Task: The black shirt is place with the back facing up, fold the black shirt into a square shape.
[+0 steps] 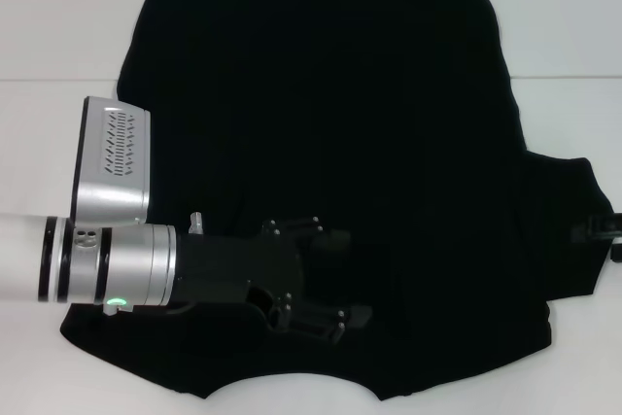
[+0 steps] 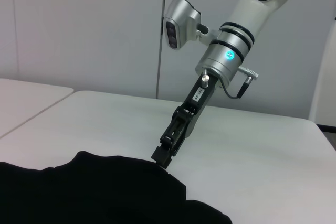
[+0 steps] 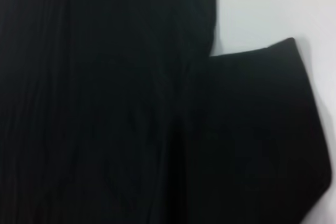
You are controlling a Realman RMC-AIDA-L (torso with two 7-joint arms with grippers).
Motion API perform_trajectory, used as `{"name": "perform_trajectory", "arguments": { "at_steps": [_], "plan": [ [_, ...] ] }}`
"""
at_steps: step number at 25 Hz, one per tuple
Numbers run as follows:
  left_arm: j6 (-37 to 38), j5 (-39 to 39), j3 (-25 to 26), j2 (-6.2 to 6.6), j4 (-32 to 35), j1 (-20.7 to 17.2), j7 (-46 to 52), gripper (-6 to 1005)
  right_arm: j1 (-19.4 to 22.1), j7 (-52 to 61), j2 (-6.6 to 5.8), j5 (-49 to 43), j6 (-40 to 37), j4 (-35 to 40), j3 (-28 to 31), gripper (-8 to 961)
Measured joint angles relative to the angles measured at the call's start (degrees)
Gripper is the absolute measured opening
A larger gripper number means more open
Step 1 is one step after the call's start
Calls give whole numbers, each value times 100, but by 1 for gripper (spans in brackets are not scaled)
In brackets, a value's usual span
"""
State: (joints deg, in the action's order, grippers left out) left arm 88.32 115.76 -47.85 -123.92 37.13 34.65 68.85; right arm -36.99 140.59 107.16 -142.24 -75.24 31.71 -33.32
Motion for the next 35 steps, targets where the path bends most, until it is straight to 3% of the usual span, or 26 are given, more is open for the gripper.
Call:
{"name": "perform_trajectory", "arguments": {
  "at_steps": [3, 12, 22, 34, 35],
  "plan": [
    [-27, -2, 5, 0, -7, -1, -2, 948, -40, 1, 38, -2, 94, -29, 0, 882],
    [-35, -31, 40, 0, -13, -2, -4, 948, -94, 14, 176, -6, 449, -60, -7, 699],
    [-45, -51, 49, 0, -13, -2, -4, 949, -83, 9, 191, -6, 484, -54, -17, 462],
    [-85, -118, 57, -9, -33, -11, 29, 948, 80, -236, 200, 50, 597, -25, 97, 22],
    [-84, -141, 56, -10, -39, -18, 30, 948, 111, -275, 200, 60, 595, -9, 158, 18]
  ]
}}
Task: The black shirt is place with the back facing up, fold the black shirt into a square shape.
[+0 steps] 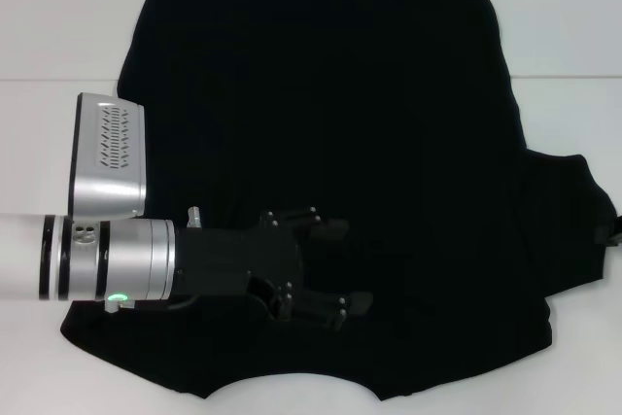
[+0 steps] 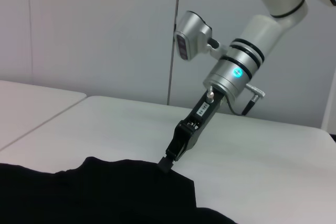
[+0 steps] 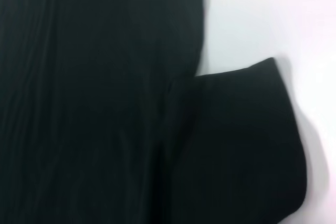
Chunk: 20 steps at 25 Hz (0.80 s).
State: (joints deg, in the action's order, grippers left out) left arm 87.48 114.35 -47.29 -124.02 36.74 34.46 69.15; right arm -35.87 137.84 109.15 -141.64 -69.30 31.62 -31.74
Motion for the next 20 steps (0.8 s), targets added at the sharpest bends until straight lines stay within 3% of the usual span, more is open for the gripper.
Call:
{"name": "perform_trajectory", "arguments": {
  "at_steps": [10, 20],
  "plan": [
    [32, -167, 0, -17, -120, -36, 15, 949, 251, -595, -63, 23, 44, 19, 808, 5],
    [43, -255, 0, -17, -234, -30, 27, 949, 46, -1025, -63, 342, 346, -9, 837, 5]
  ]
}}
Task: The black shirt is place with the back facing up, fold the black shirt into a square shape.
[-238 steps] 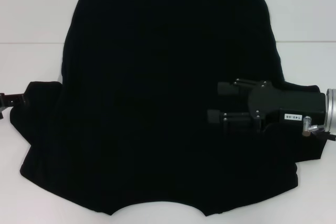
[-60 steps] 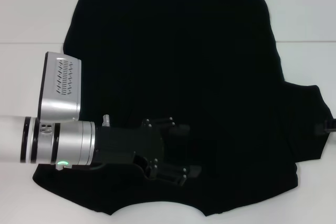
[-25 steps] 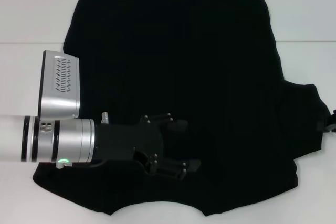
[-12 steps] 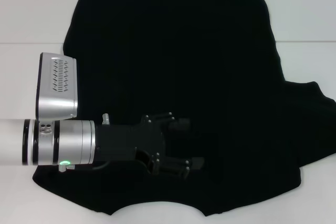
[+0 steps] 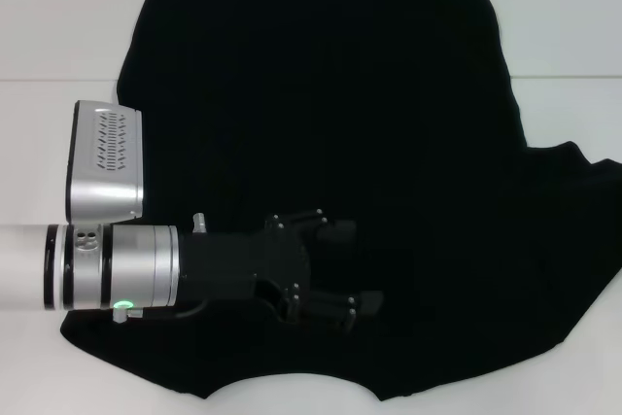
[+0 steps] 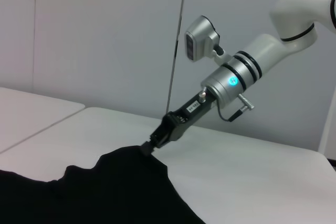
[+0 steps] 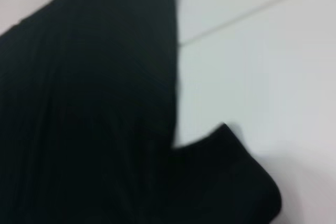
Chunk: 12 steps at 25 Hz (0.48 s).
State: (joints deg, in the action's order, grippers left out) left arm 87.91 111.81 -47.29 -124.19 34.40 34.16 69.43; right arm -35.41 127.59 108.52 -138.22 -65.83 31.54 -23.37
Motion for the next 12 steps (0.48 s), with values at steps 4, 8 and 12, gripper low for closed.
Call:
{"name": "perform_trajectory", "arguments": {
  "at_steps": [4, 8, 12],
  "plan": [
    [-25, -37, 0, 8, -20, 19, 1, 948, -267, -93, 63, 40, -36, -13, -45, 5],
    [-56, -37, 0, 17, -26, 27, 1, 948, -552, -226, 149, 42, -177, -22, -61, 4],
    [-63, -38, 56, 29, -14, 20, 1, 948, -855, -288, 260, 42, -383, -32, -243, 4]
  ]
}}
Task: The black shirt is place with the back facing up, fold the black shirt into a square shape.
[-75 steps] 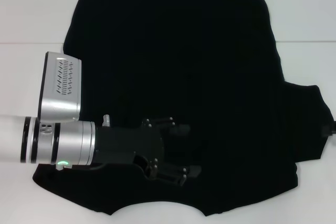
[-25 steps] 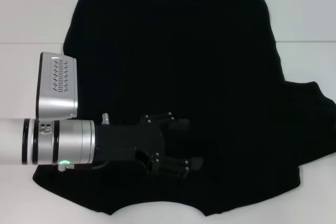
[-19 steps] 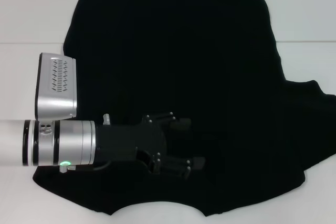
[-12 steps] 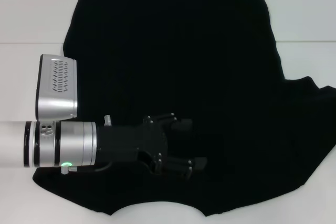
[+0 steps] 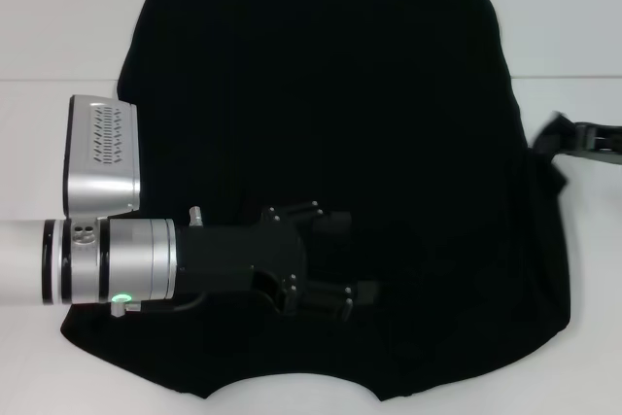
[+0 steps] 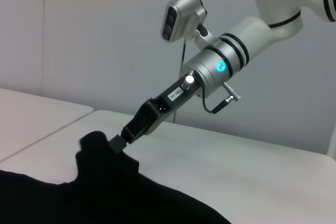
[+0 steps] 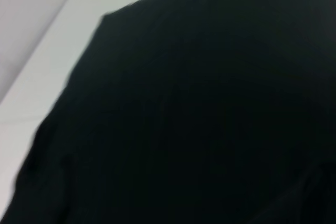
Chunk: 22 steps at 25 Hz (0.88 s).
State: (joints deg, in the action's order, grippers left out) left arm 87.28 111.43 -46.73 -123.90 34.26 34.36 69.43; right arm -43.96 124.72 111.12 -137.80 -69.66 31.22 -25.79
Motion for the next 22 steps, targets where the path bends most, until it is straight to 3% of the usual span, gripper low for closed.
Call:
{"name": "perform_trajectory", "arguments": {
  "at_steps": [11, 15, 20, 22],
  "plan": [
    [-63, 48, 156, 21, 28, -26, 0, 949, -540, 519, 294, 6, -90, 12, -1101, 10],
    [-159, 50, 218, 28, 29, -28, 0, 949, -526, 504, 329, 182, -118, 71, -1073, 34],
    [-130, 54, 603, 80, 29, -40, 46, 949, -417, 413, 260, 621, -261, 87, -1078, 63],
    [-121, 54, 720, 113, 33, -47, 143, 948, -347, 362, 236, 756, -295, 90, -1059, 134]
  ]
}}
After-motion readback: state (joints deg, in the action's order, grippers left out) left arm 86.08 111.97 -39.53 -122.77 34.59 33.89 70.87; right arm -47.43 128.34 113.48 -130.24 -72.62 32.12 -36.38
